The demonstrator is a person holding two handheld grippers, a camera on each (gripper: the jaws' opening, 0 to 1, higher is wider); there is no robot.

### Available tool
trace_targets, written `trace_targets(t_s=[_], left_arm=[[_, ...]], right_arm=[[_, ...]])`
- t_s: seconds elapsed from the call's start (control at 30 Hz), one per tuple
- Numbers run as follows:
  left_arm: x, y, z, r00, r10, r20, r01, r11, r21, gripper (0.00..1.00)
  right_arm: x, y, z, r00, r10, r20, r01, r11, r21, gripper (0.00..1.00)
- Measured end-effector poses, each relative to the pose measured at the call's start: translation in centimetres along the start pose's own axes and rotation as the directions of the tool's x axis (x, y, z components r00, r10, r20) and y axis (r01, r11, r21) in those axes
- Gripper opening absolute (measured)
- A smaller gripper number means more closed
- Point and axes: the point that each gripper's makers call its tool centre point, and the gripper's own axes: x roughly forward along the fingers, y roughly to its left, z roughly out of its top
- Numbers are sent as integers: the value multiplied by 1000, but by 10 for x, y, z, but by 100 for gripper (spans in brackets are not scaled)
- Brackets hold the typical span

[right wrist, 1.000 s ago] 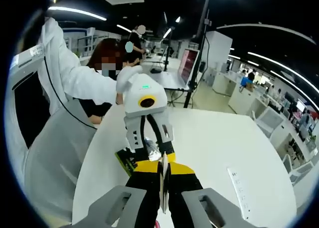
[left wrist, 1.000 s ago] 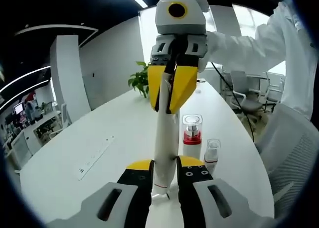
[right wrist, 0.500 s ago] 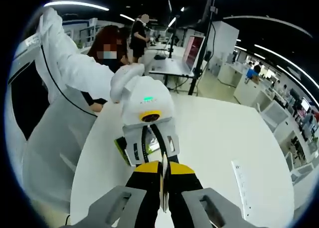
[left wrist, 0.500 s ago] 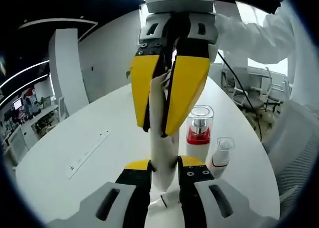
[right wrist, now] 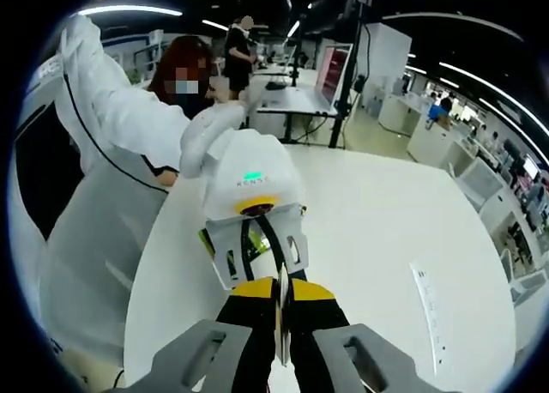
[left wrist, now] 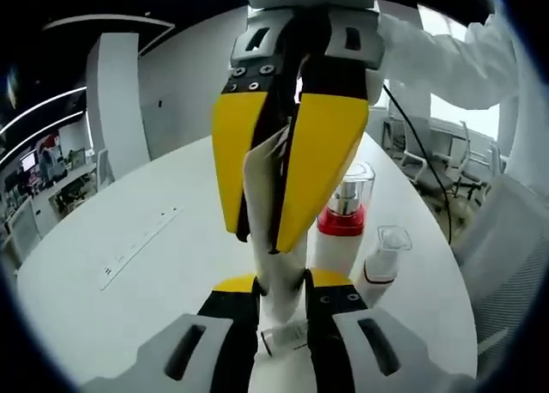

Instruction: Arrange the skincare products in the storage area until every visible bottle or jar stands upright without overlapping.

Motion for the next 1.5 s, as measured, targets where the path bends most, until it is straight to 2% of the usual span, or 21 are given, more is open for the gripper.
trace_targets(t_s=[0.1, 0.33, 0.6, 0.73, 0.93, 1.2, 1.5], left_arm=[[-1, -10, 0, 1000, -12, -11, 12, 1000, 0, 19], [-2, -19, -3, 999, -22, -39, 22, 1000, 4, 18], [-3, -18, -14, 998, -29, -59, 30, 1000, 8, 18], [-3, -18, -14, 998, -27, -53, 27, 1000, 0, 18], [-4, -22, -15, 999, -30, -37, 30, 999, -15, 18], [-3, -24, -16, 999, -36, -35, 35, 999, -14, 17], [5, -19, -16, 998, -48, -30, 48, 999, -15, 17]], right_arm=[[1, 3, -2, 1000, 9, 0, -9, 1000, 6, 0], [3, 8, -4, 1000, 31, 0, -31, 999, 7, 0], [3, 16, -10, 997, 68, -19, -68, 998, -4, 0], [3, 18, -10, 996, 84, -31, -84, 996, -10, 0], [5, 22, -10, 991, 100, -88, -105, 993, -55, 0], [3, 27, -12, 984, 125, -128, -134, 989, -67, 0], [1, 30, -15, 980, 127, -150, -136, 989, -51, 0]])
